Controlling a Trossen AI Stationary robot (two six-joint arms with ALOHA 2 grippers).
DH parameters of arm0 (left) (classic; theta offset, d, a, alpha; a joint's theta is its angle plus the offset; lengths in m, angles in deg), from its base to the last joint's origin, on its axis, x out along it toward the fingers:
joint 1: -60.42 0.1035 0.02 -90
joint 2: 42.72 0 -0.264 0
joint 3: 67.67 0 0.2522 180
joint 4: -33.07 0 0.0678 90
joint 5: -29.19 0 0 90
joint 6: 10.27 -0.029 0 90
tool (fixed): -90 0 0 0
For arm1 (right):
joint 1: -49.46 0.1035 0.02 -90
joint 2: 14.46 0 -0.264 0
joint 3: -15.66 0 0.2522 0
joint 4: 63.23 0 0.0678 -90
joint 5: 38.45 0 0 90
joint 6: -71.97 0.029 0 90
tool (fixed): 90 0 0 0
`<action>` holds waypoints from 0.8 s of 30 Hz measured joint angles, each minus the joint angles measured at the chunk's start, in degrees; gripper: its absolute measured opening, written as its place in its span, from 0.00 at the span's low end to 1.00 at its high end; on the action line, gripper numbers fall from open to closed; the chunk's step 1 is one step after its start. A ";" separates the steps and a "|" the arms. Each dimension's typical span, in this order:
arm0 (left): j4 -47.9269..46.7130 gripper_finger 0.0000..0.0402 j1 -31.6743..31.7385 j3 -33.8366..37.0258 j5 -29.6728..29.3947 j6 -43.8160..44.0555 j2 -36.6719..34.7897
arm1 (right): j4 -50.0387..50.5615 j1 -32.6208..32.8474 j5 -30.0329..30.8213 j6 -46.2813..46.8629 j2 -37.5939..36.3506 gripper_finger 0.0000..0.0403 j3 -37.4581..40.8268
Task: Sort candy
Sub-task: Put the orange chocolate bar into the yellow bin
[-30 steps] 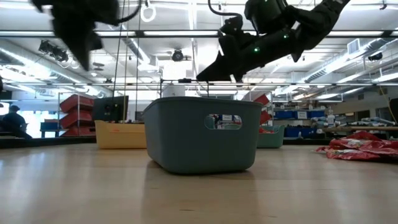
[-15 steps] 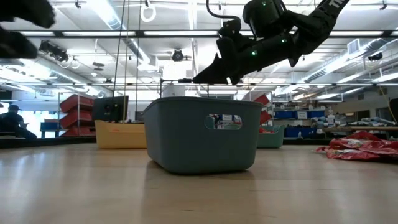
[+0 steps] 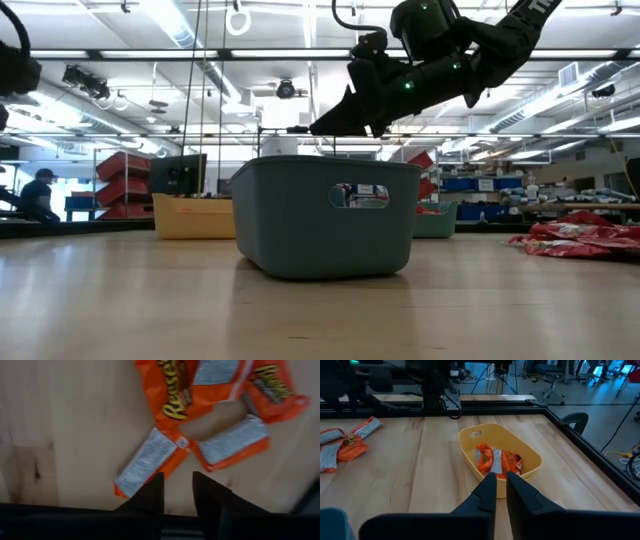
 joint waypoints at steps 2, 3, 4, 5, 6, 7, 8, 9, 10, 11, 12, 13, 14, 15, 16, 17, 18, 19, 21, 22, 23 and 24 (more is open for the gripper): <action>-0.14 0.32 -0.02 0.02 -0.60 -0.13 1.41 | 0.01 0.00 -0.16 0.00 0.00 0.10 0.00; -0.26 0.35 -0.04 0.02 -0.99 -0.16 2.06 | 0.03 0.00 -0.46 0.02 0.00 0.10 0.00; -0.36 0.38 -0.07 0.01 -1.20 -0.35 2.81 | 0.02 -0.02 -0.64 0.02 0.00 0.11 0.00; -0.42 0.40 -0.19 0.02 -1.26 -1.14 3.49 | 0.07 -0.02 -0.98 0.02 0.00 0.11 0.00; -0.44 0.43 -0.30 0.02 -1.27 -1.57 4.05 | 0.09 0.00 -1.52 0.02 0.00 0.12 0.00; -0.42 0.45 -0.58 0.02 -1.30 -1.65 4.54 | 0.09 0.00 -1.83 0.02 0.00 0.12 0.00; -0.43 0.47 -0.83 0.02 -1.28 -1.66 4.92 | 0.09 0.00 -1.91 0.02 0.00 0.12 0.00; -0.45 0.48 -1.16 0.01 -1.28 -1.68 5.36 | 0.09 0.00 -1.96 0.01 0.00 0.13 0.00; -0.44 0.50 -1.56 0.02 -1.29 -1.68 5.68 | 0.08 0.00 -1.98 0.02 0.00 0.13 0.00; -0.42 0.51 -2.02 0.00 -1.29 -1.67 5.92 | 0.09 0.00 -1.99 0.02 0.00 0.13 0.00; -0.42 0.52 -2.47 0.00 -1.33 -1.64 6.10 | 0.09 0.00 -1.99 0.02 0.00 0.13 0.00; -0.42 0.53 -2.91 0.00 -1.33 -1.64 6.35 | 0.09 0.00 -1.99 0.02 0.00 0.13 0.00; -0.42 0.53 -3.39 0.00 -1.55 -1.65 6.56 | 0.09 0.00 -1.99 0.02 0.00 0.13 0.00; -0.42 0.54 -3.93 0.00 -1.98 -1.64 6.78 | 0.09 -0.02 -1.99 0.02 0.00 0.13 0.00; -0.39 0.54 -4.42 0.00 -2.78 -1.64 7.01 | 0.09 -0.02 -1.99 0.02 0.00 0.13 0.00; -0.42 0.54 -4.93 0.00 -3.62 -1.64 7.36 | 0.09 -0.01 -1.99 0.02 -0.02 0.13 0.00; -0.39 0.54 -5.41 0.01 -4.38 -1.76 7.78 | 0.09 0.00 -1.99 0.00 -0.02 0.13 0.00; -0.19 0.54 -5.81 0.13 -4.89 -2.19 8.19 | 0.09 0.00 -1.99 0.02 -0.02 0.13 0.00; 0.76 0.54 -6.33 0.66 -5.05 -3.44 8.86 | 0.09 0.00 -1.99 0.02 -0.02 0.13 0.00; 1.52 0.54 -6.53 1.09 -5.04 -3.97 9.19 | 0.11 0.00 -1.99 0.00 -0.02 0.13 0.00; 2.26 0.54 -6.65 1.47 -5.02 -4.25 9.53 | 0.11 0.00 -1.99 0.01 -0.02 0.13 0.00; 2.88 0.54 -6.69 1.75 -5.00 -4.37 9.72 | 0.11 0.00 -1.99 0.00 -0.02 0.13 0.00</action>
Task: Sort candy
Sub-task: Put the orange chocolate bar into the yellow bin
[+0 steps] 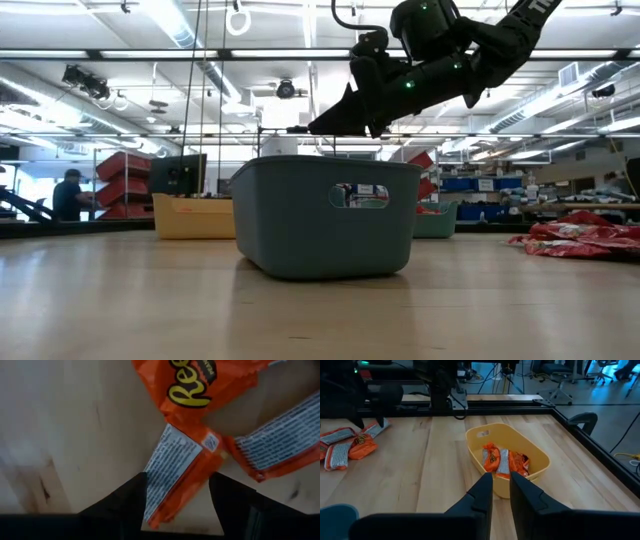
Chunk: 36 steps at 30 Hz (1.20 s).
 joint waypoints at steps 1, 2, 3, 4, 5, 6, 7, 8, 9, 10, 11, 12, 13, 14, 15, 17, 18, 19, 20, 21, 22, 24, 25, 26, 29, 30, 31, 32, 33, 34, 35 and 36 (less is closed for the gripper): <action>0.62 0.54 0.02 0.27 0.08 0.02 0.13 | 0.04 0.00 0.00 0.00 -0.02 0.13 0.00; 0.91 0.54 0.02 0.43 0.17 0.04 0.31 | 0.11 0.00 0.00 0.00 -0.02 0.13 0.00; 1.25 0.54 0.02 0.82 0.29 0.06 0.38 | 0.17 0.00 0.00 0.01 -0.02 0.13 0.00; 1.72 0.53 0.02 1.26 0.51 0.09 0.40 | 0.23 0.00 0.00 0.01 -0.02 0.13 0.00; 1.99 0.53 0.02 1.58 0.58 0.12 0.40 | 0.26 0.00 0.00 0.02 -0.02 0.13 0.00; 2.24 0.52 0.02 1.82 0.69 0.13 0.38 | 0.30 0.00 0.00 0.00 -0.02 0.13 0.00; 2.31 0.51 0.02 2.00 0.85 0.15 0.35 | 0.33 0.00 0.00 0.02 -0.02 0.13 0.00; 2.34 0.49 0.04 2.07 1.06 0.11 0.31 | 0.33 0.00 0.00 0.01 -0.02 0.13 0.00; 2.38 0.47 0.04 2.07 1.15 -0.21 0.31 | 0.33 0.00 0.00 0.02 -0.02 0.13 0.00; 2.24 0.43 0.16 1.92 1.16 -0.57 0.31 | 0.35 0.00 0.00 0.02 -0.02 0.13 0.00; 1.67 0.40 0.44 1.70 1.14 -1.51 0.37 | 0.35 0.00 0.00 0.02 -0.02 0.13 0.00; 0.98 0.35 0.74 1.44 1.14 -2.04 0.39 | 0.35 0.00 0.00 0.02 -0.02 0.13 0.00; 0.48 0.30 1.27 0.95 1.11 -2.43 0.40 | 0.35 -0.01 0.01 0.01 -0.02 0.13 0.00; -0.01 0.25 1.99 0.26 1.09 -2.47 0.40 | 0.35 -0.02 0.00 0.00 -0.02 0.13 0.00; -1.03 0.18 2.92 -0.42 1.09 -2.41 0.39 | 0.35 -0.02 0.01 -0.01 -0.02 0.13 0.00; -4.25 0.07 5.09 -1.20 0.87 -2.51 0.29 | 0.35 -0.02 0.02 -0.21 -0.02 0.13 0.00; -4.83 0.05 6.25 -1.50 0.72 -3.18 -0.10 | 0.34 -0.02 0.01 -0.28 -0.02 0.12 0.00; -4.78 0.04 7.39 -2.02 0.60 -3.69 -0.74 | 0.30 -0.02 0.02 -0.44 -0.02 0.12 0.00; -4.59 0.04 8.66 -2.46 0.19 -4.68 -1.46 | 0.18 -0.02 0.02 -0.59 -0.02 0.12 0.00; -4.67 0.04 10.08 -2.82 -0.56 -5.55 -2.20 | 0.03 -0.06 0.04 -0.76 -0.02 0.11 0.00; -4.95 0.04 11.56 -3.11 -1.57 -6.75 -2.97 | -0.01 -0.07 0.25 -0.91 -0.16 0.11 0.00; -4.94 0.04 15.08 -3.84 -4.14 -9.60 -5.03 | -0.13 -0.07 0.44 -1.01 -0.30 0.10 0.00; -4.79 0.03 17.26 -4.34 -5.18 -11.12 -6.12 | -0.07 -0.07 0.46 -1.23 -0.51 0.10 0.00; -4.66 0.03 19.48 -4.82 -6.24 -12.88 -7.18 | 0.27 -0.11 0.46 -1.41 -0.71 0.10 0.01; -4.19 0.03 26.58 -5.81 -9.84 -19.05 -10.17 | 0.41 -0.17 0.48 -1.67 -1.55 0.10 0.02; -3.66 0.03 29.26 -6.46 -10.78 -21.31 -10.93 | 0.69 -0.17 0.50 -1.80 -1.98 0.10 0.02; -2.47 0.03 31.93 -7.02 -11.43 -23.60 -11.52 | 0.81 -0.17 0.52 -1.92 -2.24 0.10 0.02; -1.31 0.03 34.66 -7.47 -11.85 -25.34 -11.99 | 0.76 -0.17 0.52 -2.11 -2.53 0.10 0.02; -0.35 0.02 37.40 -8.04 -12.02 -26.79 -12.25 | 0.81 -0.17 0.56 -2.35 -2.79 0.10 0.02; 0.76 0.02 39.99 -8.75 -12.00 -28.40 -12.30 | 0.79 -0.18 0.57 -2.49 -3.02 0.10 0.02; 2.25 0.02 42.38 -9.52 -11.97 -30.06 -12.32 | 0.81 -0.21 0.61 -2.57 -3.19 0.10 0.02; 3.65 0.02 44.63 -10.21 -11.93 -31.95 -12.32 | 0.79 -0.24 0.63 -2.60 -3.32 0.10 0.02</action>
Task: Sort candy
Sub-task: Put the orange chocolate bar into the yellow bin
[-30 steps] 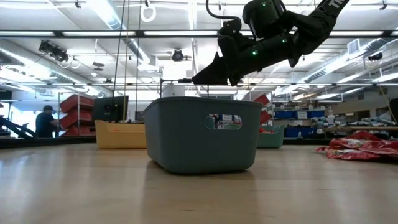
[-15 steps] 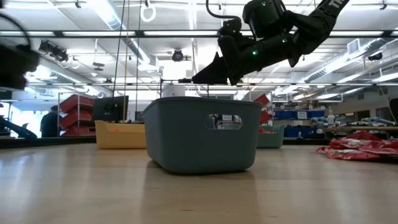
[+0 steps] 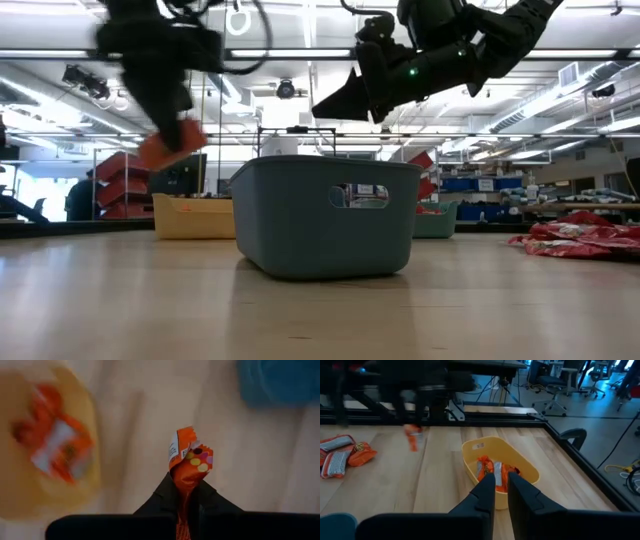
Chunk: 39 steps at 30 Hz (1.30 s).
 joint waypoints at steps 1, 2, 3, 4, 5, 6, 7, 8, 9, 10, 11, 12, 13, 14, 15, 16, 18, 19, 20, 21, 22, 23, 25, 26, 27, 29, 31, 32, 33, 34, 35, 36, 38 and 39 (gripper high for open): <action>0.64 0.02 2.19 -0.49 0.10 -1.97 0.00 | 0.01 -0.03 0.00 0.00 -0.03 0.09 0.00; 1.23 0.02 4.34 -0.66 0.21 -3.85 0.06 | 0.05 -0.15 0.01 0.00 -0.03 0.09 0.00; 2.31 0.02 6.46 -0.77 0.26 -5.55 0.23 | 0.19 -0.21 0.02 -0.04 -0.03 0.09 0.00; 3.65 0.02 8.58 -0.78 0.29 -7.12 0.39 | 0.23 -0.32 0.02 -0.07 -0.03 0.09 0.00; 4.33 0.02 10.81 -0.78 0.02 -7.97 0.74 | 0.22 -0.47 0.02 -0.11 -0.03 0.09 0.00; 4.62 0.02 12.89 -0.79 -0.15 -8.66 1.16 | 0.24 -0.60 0.02 -0.10 -0.03 0.09 0.00; 4.76 0.02 14.89 -0.78 -0.22 -8.81 1.60 | 0.33 -0.69 0.02 -0.03 -0.03 0.09 0.00; 4.71 0.02 16.85 -0.78 -0.40 -9.19 2.21 | 0.48 -0.82 0.02 -0.05 -0.03 0.09 0.00; 4.58 0.02 18.56 -0.78 -0.44 -10.41 2.87 | 0.54 -0.92 0.02 -0.06 -0.03 0.09 0.00; 4.42 0.02 20.11 -0.78 -0.38 -11.89 3.51 | 0.61 -1.04 0.02 -0.09 -0.03 0.09 0.00; 4.41 0.02 21.54 -0.80 -0.38 -13.37 4.30 | 0.79 -1.14 0.02 -0.09 -0.03 0.09 0.00; 4.72 0.02 22.83 -0.78 -0.35 -14.75 5.11 | 1.02 -1.26 0.02 -0.07 -0.03 0.09 0.00; 5.00 0.02 23.98 -0.78 -0.27 -16.28 6.03 | 1.22 -1.31 0.02 -0.05 -0.03 0.09 0.00; 5.39 0.02 24.93 -0.78 -0.21 -17.73 7.07 | 1.30 -1.36 0.02 -0.04 -0.03 0.09 0.00; 5.99 0.02 25.89 -0.78 -0.22 -18.87 8.14 | 1.26 -1.36 0.02 -0.05 -0.03 0.09 0.00; 6.33 0.02 26.79 -0.78 -0.19 -19.78 9.25 | 1.24 -1.36 0.02 -0.03 -0.03 0.09 0.00; 6.74 0.02 28.01 -0.78 -0.09 -20.74 11.64 | 1.29 -1.36 0.02 -0.03 -0.01 0.09 0.00; 7.12 0.02 28.50 -0.78 -0.04 -20.89 12.94 | 1.29 -1.36 0.02 0.00 -0.01 0.09 0.00; 7.18 0.02 28.79 -0.78 0.01 -21.13 14.14 | 1.27 -1.36 0.02 -0.02 -0.01 0.09 0.00; 6.99 0.02 29.02 -0.78 0.29 -21.70 15.19 | 1.24 -1.36 0.02 0.00 -0.01 0.09 0.00; 6.94 0.02 29.09 -0.78 0.50 -22.35 16.25 | 1.28 -1.36 0.02 0.00 -0.01 0.09 0.00; 6.97 0.03 29.07 -0.78 0.59 -22.73 17.18 | 1.29 -1.36 0.02 0.00 -0.01 0.09 0.00; 7.10 0.06 29.03 -0.90 0.63 -23.52 18.62 | 1.29 -1.36 0.02 0.01 -0.01 0.08 0.00; 7.14 0.07 28.97 -1.01 0.63 -23.65 19.06 | 1.27 -1.36 0.02 0.00 -0.01 0.08 0.00; 7.18 0.09 28.93 -1.15 0.63 -23.64 19.36 | 1.31 -1.36 0.02 0.00 -0.01 0.09 0.00; 6.84 0.13 28.74 -1.69 0.63 -23.79 19.75 | 1.35 -1.36 0.02 0.02 -0.01 0.09 0.00; 5.98 0.17 28.58 -2.95 0.46 -23.94 19.96 | 1.33 -1.36 0.02 -0.02 0.00 0.10 0.00; 5.55 0.19 28.50 -4.01 0.43 -24.23 19.98 | 1.35 -1.36 0.02 -0.08 0.02 0.10 0.00; 5.26 0.20 28.30 -5.21 0.39 -24.95 19.97 | 1.37 -1.36 0.02 -0.10 0.02 0.10 0.00; 5.08 0.22 28.14 -6.27 0.31 -25.74 19.87 | 1.39 -1.36 0.02 -0.11 0.02 0.10 0.00; 4.43 0.23 27.87 -7.28 0.22 -26.71 19.87 | 1.49 -1.36 0.02 -0.16 0.02 0.10 0.00; 3.71 0.24 27.62 -8.23 0.10 -27.07 19.87 | 1.68 -1.36 0.02 -0.27 0.02 0.10 0.00; 2.98 0.26 27.16 -10.30 -0.68 -27.63 19.89 | 2.24 -1.36 0.02 -0.33 0.02 0.10 0.00; 2.74 0.27 27.00 -11.33 -1.27 -27.72 19.87 | 2.52 -1.36 0.02 -0.39 0.02 0.10 0.00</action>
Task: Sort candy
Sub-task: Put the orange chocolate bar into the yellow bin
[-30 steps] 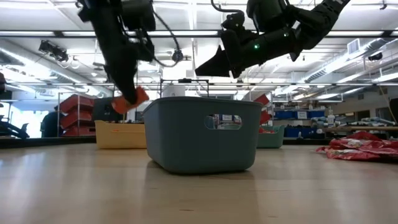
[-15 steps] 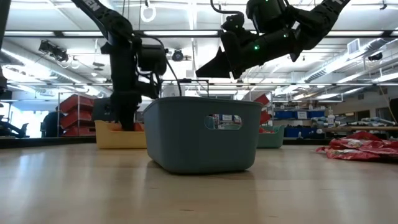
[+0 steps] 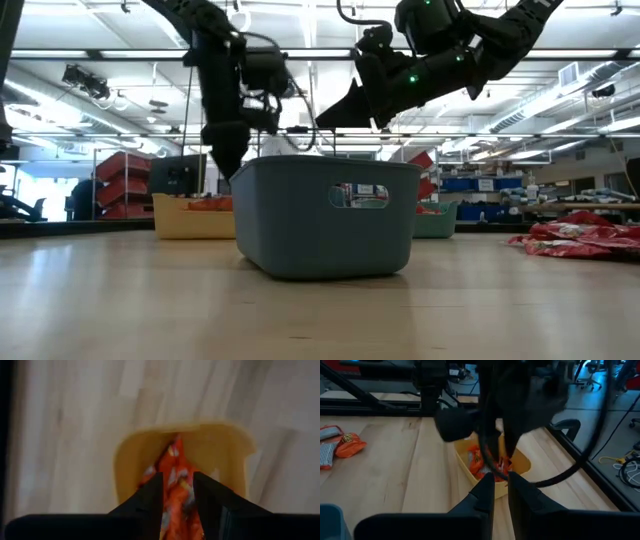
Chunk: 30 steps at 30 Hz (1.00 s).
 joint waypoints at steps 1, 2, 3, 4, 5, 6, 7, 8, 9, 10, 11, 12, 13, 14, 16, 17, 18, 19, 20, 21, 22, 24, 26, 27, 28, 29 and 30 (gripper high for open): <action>-0.45 0.28 -0.05 -0.86 -0.52 -0.16 0.00 | 0.30 0.00 0.00 -0.05 0.00 0.10 0.00; -1.31 0.28 -0.05 -1.59 -1.19 -0.35 0.00 | 0.48 0.00 0.00 -0.07 0.00 0.10 0.00; -2.03 0.29 -0.03 -2.21 -1.53 -0.45 0.00 | 0.59 0.00 0.00 -0.07 0.00 0.11 0.00; -2.61 0.29 -0.01 -2.84 -1.54 -0.53 0.00 | 0.65 0.00 0.00 -0.07 0.00 0.11 0.00; -3.37 0.29 -0.01 -3.57 -1.62 -0.56 0.00 | 0.69 0.00 0.00 -0.08 0.00 0.12 0.00; -4.75 0.29 -0.02 -4.39 -1.62 -0.57 0.00 | 0.76 0.00 0.00 -0.26 0.00 0.12 0.00; -6.56 0.29 -0.07 -5.14 -1.60 -0.25 0.00 | 0.89 0.00 0.00 -0.37 0.00 0.13 0.00; -8.52 0.28 -0.41 -5.91 -1.55 0.41 0.00 | 0.95 0.00 0.00 -0.48 0.00 0.13 0.00; -10.26 0.27 -0.90 -6.50 -1.52 0.69 -0.25 | 1.03 0.00 0.00 -0.49 0.00 0.14 0.00; -11.88 0.24 -1.65 -6.91 -1.49 0.85 -0.75 | 1.09 0.00 0.00 -0.49 0.00 0.14 0.00; -13.39 0.21 -2.68 -7.15 -1.25 1.06 -1.55 | 1.22 0.00 0.00 -0.49 0.00 0.14 0.00; -14.67 0.17 -3.86 -7.23 -0.68 1.71 -2.62 | 1.35 0.00 0.00 -0.50 0.00 0.15 0.00; -16.10 0.12 -5.03 -7.25 0.33 2.81 -3.68 | 1.47 -0.02 0.00 -0.49 0.01 0.15 0.00; -17.54 0.07 -6.32 -7.25 1.34 4.03 -4.73 | 1.51 -0.07 0.00 -0.49 0.02 0.15 0.00; -19.70 0.02 -9.17 -7.18 2.88 7.49 -6.93 | 1.47 -0.20 0.00 -0.49 0.02 0.15 0.00; -20.34 0.02 -10.81 -7.16 3.18 8.95 -8.28 | 1.45 -0.32 0.00 -0.49 0.02 0.14 0.00; -21.06 0.02 -12.67 -7.16 3.21 10.43 -9.56 | 1.46 -0.43 0.00 -0.49 0.02 0.14 0.00; -21.50 0.01 -14.57 -7.16 3.26 12.24 -10.72 | 1.43 -0.56 0.00 -0.49 0.02 0.14 0.00; -21.73 0.01 -16.53 -7.16 3.33 14.30 -11.69 | 1.41 -0.69 0.00 -0.47 0.02 0.13 0.00; -21.93 0.01 -18.61 -7.16 3.38 16.44 -12.43 | 1.32 -0.78 0.00 -0.34 0.02 0.13 0.00; -22.00 0.01 -20.65 -7.16 3.46 18.76 -12.88 | 1.27 -0.82 0.00 -0.22 0.02 0.12 0.00; -22.20 0.00 -24.83 -7.16 3.45 22.93 -13.20 | 1.25 -0.85 0.00 -0.07 0.02 0.12 0.00; -22.50 0.00 -28.94 -6.47 2.73 27.83 -13.25 | 1.08 -0.81 0.00 -0.07 0.02 0.11 0.00; -22.44 0.00 -30.91 -5.53 2.60 30.53 -13.29 | 0.98 -0.81 0.00 -0.05 0.02 0.11 0.00; -22.35 0.00 -32.79 -4.34 2.62 33.24 -13.31 | 0.95 -0.77 0.00 -0.05 0.02 0.11 0.00; -22.13 0.00 -34.57 -2.94 2.84 36.05 -13.29 | 0.96 -0.71 0.00 -0.05 0.02 0.11 0.00; -21.84 0.00 -36.29 -1.37 3.42 38.77 -13.29 | 0.97 -0.68 0.00 -0.04 0.02 0.11 0.00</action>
